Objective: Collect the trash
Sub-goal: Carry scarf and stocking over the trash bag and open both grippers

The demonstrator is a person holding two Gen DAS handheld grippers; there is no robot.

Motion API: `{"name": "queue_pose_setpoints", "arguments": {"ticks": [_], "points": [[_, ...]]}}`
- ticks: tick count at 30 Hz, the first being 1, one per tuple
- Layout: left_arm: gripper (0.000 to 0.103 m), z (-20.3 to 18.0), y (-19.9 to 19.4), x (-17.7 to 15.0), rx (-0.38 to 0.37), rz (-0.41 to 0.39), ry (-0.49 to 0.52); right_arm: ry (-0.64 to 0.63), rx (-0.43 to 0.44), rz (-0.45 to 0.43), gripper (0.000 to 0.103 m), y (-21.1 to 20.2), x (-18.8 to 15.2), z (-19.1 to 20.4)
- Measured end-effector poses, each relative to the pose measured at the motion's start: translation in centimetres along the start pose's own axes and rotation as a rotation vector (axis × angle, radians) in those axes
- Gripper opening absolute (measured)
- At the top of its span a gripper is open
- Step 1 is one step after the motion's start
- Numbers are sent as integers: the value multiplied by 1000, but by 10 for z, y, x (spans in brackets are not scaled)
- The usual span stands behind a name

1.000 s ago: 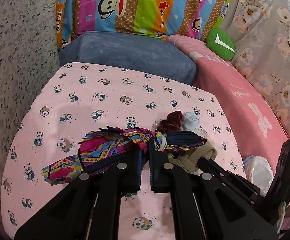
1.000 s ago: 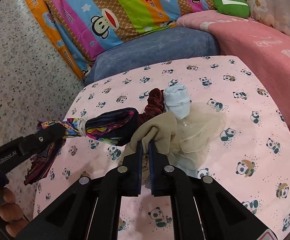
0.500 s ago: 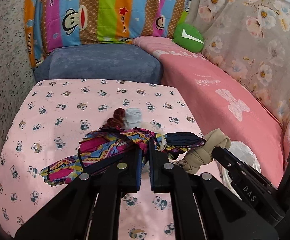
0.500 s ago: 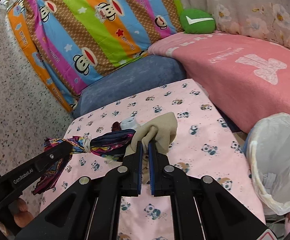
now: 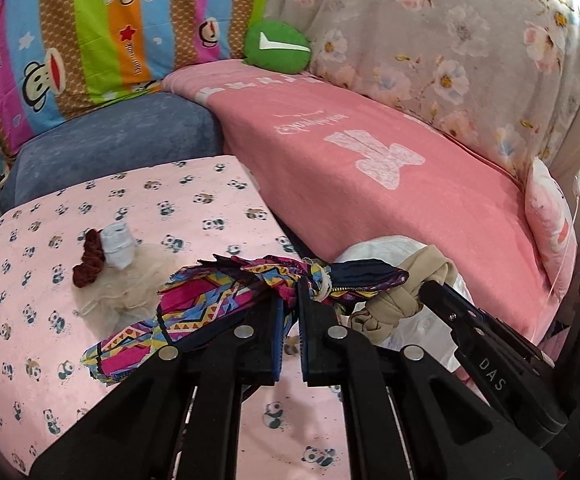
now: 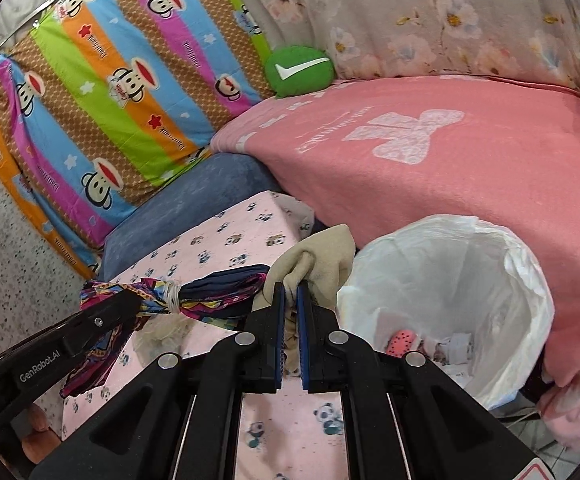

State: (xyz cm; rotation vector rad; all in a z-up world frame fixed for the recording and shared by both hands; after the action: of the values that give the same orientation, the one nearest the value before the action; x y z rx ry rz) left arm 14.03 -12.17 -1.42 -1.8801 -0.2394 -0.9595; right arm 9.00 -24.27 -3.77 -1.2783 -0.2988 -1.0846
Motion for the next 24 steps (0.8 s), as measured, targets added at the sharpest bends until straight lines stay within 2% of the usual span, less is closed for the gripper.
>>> {"name": "queue_pose_setpoints", "arguments": {"ticks": [8, 15, 16, 18, 24], "points": [[6, -71, 38, 0, -68, 56, 96, 117, -94, -37, 6, -19, 7, -82], [11, -110, 63, -5, -78, 82, 163, 181, -138, -54, 6, -23, 10, -126], [16, -113, 67, -6, -79, 88, 165, 186, -142, -54, 6, -23, 11, -130], [44, -117, 71, -7, -79, 97, 165, 192, -146, -53, 6, -22, 11, -135], [47, -111, 73, -12, -57, 91, 174, 175, -145, -30, 8, -10, 6, -131]]}}
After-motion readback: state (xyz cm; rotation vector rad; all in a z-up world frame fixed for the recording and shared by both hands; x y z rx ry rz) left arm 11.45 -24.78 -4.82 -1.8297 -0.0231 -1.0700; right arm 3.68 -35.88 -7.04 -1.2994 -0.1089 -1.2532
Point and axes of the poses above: each gripper's, at about its wrist camera, not at the fingertips, and y roughly the way its jaws point, z to its left, x to its top, the point moved 9 cm from there along y, roughly the way its jaws point, and after that the axes turned 3 degrees about -x, right-handed, at the moved point
